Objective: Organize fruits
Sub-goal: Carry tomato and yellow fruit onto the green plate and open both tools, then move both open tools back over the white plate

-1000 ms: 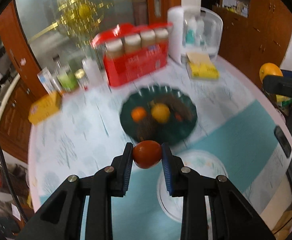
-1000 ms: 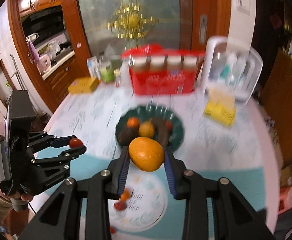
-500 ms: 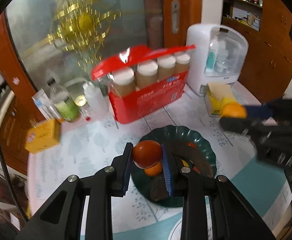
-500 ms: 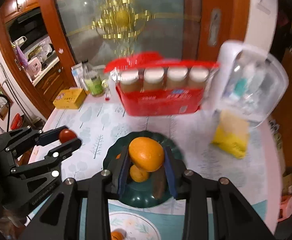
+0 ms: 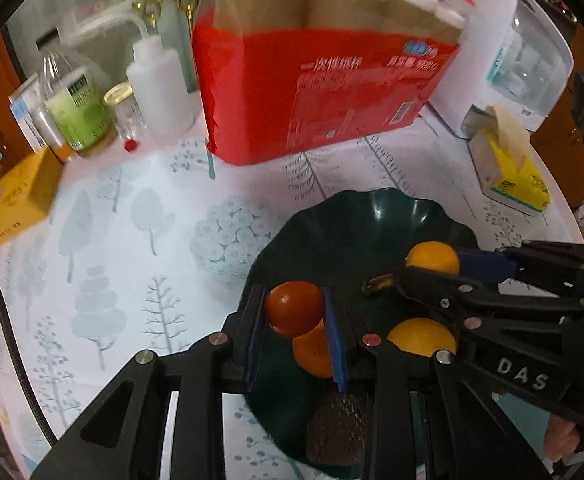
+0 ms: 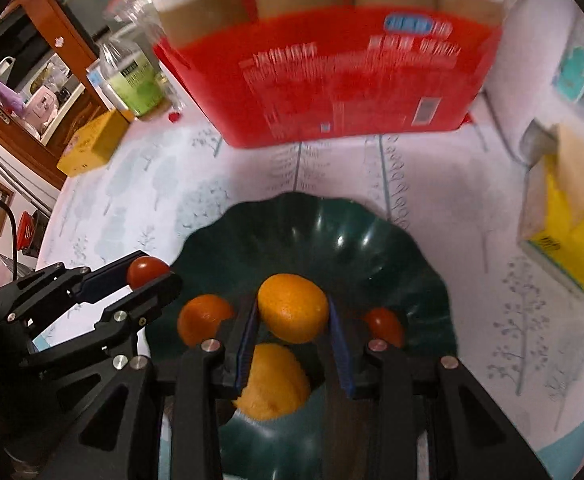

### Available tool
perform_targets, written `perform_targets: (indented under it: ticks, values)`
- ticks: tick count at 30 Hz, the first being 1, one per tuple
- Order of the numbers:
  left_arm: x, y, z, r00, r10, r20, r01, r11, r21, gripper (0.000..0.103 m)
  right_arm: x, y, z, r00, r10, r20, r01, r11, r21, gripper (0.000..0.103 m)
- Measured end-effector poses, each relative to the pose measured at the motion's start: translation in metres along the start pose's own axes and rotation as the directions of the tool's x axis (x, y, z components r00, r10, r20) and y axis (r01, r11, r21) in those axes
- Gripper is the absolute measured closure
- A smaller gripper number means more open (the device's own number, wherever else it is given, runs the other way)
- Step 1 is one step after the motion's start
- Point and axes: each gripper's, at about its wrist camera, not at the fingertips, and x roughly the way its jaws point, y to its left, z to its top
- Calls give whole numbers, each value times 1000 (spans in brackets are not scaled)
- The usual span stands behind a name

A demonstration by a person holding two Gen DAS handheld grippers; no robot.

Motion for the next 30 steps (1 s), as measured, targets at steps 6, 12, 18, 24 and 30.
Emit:
perform_targets:
  ticks: [6, 12, 18, 24, 30]
  values:
    - [20, 7, -2, 999, -9, -32, 8, 999, -36, 59, 14, -7, 5, 1000, 30, -8, -30, 999, -13, 67]
    - [18, 15, -8, 1000, -12, -23, 10, 997, -71, 31, 13, -20, 5, 994, 106, -4, -106, 994, 25, 64]
    - [-3, 7, -14, 1000, 0, -5, -1, 1000, -31, 30, 6, -16, 3, 995, 103, 1, -103, 994, 30, 61]
    - [-33, 1, -22, 1000, 4, 11, -4, 1000, -11, 28, -15, -11, -9, 998, 67, 21, -68, 998, 19, 61]
    - [-72, -9, -30, 999, -3, 39, 3, 1000, 6, 27, -51, -7, -26, 997, 34, 62, -35, 999, 11, 61]
